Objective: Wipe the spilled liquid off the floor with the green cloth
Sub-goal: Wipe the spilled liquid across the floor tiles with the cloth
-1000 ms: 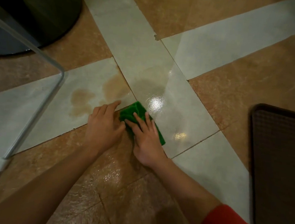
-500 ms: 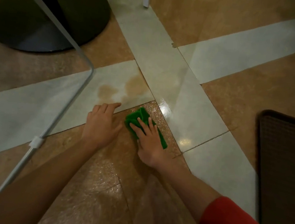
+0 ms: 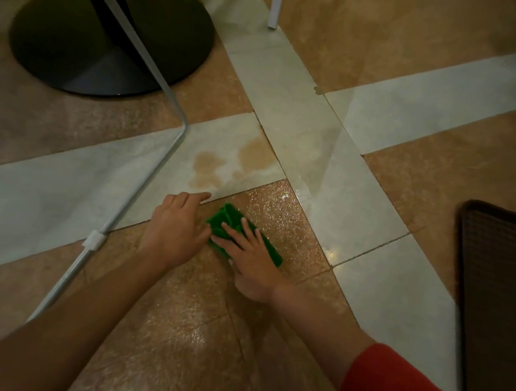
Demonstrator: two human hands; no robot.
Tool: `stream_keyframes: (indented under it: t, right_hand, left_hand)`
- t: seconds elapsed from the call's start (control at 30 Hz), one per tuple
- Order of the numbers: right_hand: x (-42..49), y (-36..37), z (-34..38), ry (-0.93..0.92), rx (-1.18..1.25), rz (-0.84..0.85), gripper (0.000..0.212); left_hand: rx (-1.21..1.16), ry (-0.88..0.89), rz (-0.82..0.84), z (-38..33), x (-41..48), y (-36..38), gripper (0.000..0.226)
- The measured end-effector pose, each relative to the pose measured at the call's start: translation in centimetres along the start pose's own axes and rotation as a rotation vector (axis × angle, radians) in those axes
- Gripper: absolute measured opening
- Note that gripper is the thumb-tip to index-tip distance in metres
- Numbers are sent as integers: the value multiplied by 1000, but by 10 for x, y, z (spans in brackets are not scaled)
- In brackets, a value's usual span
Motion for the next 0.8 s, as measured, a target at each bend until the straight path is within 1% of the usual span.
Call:
stream_keyframes:
  t: [0.07, 0.2, 0.27, 0.4, 0.47, 0.5, 0.57, 0.7, 0.8]
  right_hand:
    - [-1, -3, -6, 3, 32, 7, 59]
    - [23, -13, -7, 145, 74, -87, 59]
    - [27, -12, -5, 170, 50, -95, 59]
    - [11, -17, -20, 31, 17, -35, 54]
    - [1, -24, -32, 5, 11, -28, 54]
    - [-2, -29, -39, 20, 14, -47, 54]
    - [-7, -43, -54, 118, 24, -119, 54]
    - [0, -68, -78, 356, 13, -276, 57]
    - [-17, -76, -95, 498, 42, -395, 59]
  left_hand:
    - [-9, -4, 13, -2, -1, 2, 55]
    - [14, 47, 45, -13, -3, 6, 56]
    - [25, 70, 55, -19, -1, 8, 56]
    - [-5, 80, 35, -32, 2, 9, 50]
    - [-17, 94, 53, -37, 4, 13, 52]
    - [-19, 93, 70, -39, 4, 14, 53]
    - [-16, 87, 97, -46, 7, 17, 57]
    - [-13, 122, 105, -65, 16, 22, 56]
    - [-75, 144, 115, -79, 23, 27, 57]
Point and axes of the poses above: each hand's wrist, its own x-axis towards the middle knuckle, its own y-axis out of the palm, z = x × y, the point moved 1 cm from there along x, towards the middle knuckle, and after that the axes turned 5 degrees about x, right-handed, at the moved point
